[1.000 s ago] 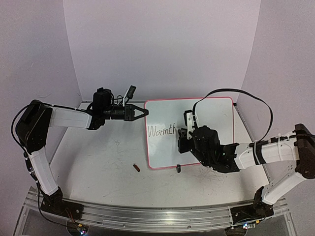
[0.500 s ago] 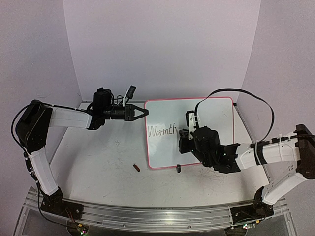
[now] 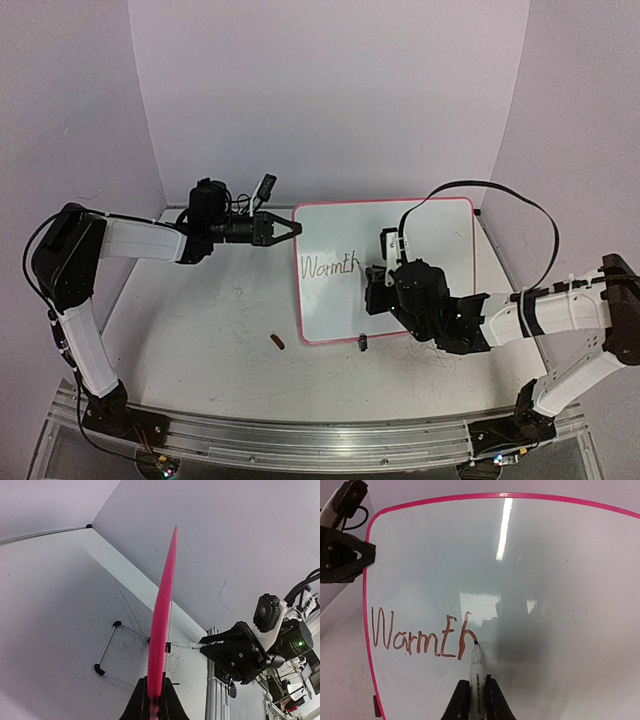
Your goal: Write a sentence on the whiteboard
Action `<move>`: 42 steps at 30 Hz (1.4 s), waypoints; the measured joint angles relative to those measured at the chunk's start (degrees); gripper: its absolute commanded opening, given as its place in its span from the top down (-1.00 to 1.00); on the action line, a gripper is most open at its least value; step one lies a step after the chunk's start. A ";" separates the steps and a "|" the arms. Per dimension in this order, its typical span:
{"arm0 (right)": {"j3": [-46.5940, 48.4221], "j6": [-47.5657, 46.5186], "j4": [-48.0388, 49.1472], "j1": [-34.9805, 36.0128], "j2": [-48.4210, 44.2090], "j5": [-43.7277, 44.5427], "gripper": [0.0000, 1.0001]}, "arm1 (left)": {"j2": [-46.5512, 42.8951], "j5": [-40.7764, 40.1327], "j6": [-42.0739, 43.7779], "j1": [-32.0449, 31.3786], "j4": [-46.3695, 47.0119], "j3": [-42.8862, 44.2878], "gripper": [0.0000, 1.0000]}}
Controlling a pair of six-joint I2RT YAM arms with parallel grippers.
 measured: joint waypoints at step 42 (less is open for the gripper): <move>-1.01 2.02 -1.55 0.98 -0.38 -0.14 1.00 | 0.00 0.00 0.00 0.00 -0.01 0.00 1.00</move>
